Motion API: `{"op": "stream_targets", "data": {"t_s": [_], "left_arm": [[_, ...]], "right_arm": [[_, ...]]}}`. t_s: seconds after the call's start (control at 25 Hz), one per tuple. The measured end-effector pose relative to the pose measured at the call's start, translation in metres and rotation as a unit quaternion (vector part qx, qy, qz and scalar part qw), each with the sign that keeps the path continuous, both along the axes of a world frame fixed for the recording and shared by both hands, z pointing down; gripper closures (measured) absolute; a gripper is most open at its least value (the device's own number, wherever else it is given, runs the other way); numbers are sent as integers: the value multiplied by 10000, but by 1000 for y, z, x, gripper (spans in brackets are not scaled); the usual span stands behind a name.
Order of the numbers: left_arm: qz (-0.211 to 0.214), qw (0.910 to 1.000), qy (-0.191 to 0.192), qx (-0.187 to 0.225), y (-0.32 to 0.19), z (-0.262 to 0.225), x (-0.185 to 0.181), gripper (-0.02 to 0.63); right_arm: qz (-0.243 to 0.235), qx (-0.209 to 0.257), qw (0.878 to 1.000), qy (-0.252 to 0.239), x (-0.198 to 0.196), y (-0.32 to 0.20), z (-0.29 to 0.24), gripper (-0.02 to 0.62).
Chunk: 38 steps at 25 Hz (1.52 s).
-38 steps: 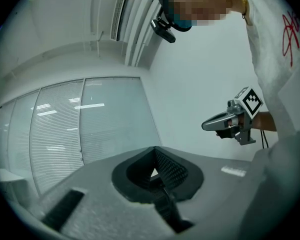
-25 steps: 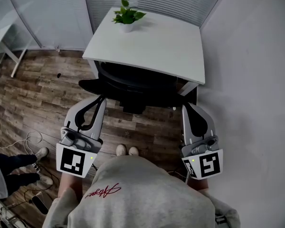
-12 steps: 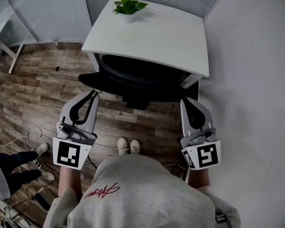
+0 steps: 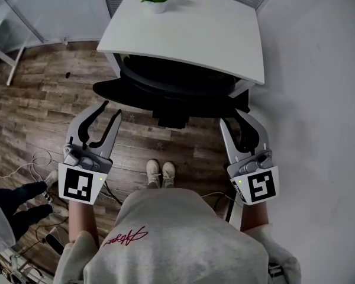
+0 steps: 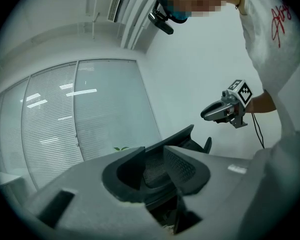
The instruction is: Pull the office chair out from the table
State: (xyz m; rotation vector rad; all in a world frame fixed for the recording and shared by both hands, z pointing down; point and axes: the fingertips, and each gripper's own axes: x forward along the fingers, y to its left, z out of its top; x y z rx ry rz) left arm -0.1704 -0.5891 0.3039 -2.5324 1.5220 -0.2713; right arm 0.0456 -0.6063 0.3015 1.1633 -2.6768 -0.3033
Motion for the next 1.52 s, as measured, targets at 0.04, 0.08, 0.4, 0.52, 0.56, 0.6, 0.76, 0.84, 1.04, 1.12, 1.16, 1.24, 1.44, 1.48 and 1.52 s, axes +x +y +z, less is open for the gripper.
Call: {"op": "stream_targets", "data": {"t_s": [0.04,0.08,0.4,0.52,0.56,0.6,0.76,0.84,1.04,1.12,1.16,1.24,1.44,1.48,1.52], "left_arm": [[44,10000,-28,-33,-1,3,1,491],[93,9999,-52,-73,-1,7,2,488],[672,9882,-1318,-389,-7,54,13,439],[857,9849,-1455,-393,-12,61,18,419],[927,9840,-1469,-400,-14,62,20,413],[992,9831,-1482,-410,-15,63,20,411],[1135,9789,-1632,-464,-20,69,20,402],[1187,9764,-1727,-515,-22,74,20,397],[1290,9684,-2034,-652,-28,91,25,380],[1356,9649,-2138,-704,-29,97,27,373],[1381,9632,-2186,-733,-30,99,27,372],[1399,9601,-2289,-784,-31,105,27,371],[1444,9526,-2530,-872,-34,122,27,369],[1462,9506,-2592,-883,-34,125,27,368],[1477,9484,-2662,-888,-34,128,27,368]], "right_arm": [[-14,6,10000,13,-2,-1,1,511],[-34,5,10000,40,-4,-2,2,507],[-302,-156,9984,450,-12,-10,34,464],[-402,-146,9971,636,-17,-12,43,450],[-458,-142,9958,781,-18,-12,46,446],[-531,-140,9935,992,-18,-11,51,445],[-784,-196,9834,1623,-21,-11,66,440],[-879,-268,9795,1795,-22,-12,74,433],[-988,-401,9736,2021,-23,-16,92,425],[-1027,-410,9707,2132,-24,-17,96,425],[-1044,-408,9696,2177,-25,-17,98,425],[-1065,-425,9678,2241,-27,-19,103,425],[-1049,-267,9599,2584,-30,-24,115,423],[-1054,-226,9567,2702,-31,-24,116,422],[-1067,-189,9534,2814,-31,-24,118,422]]}}
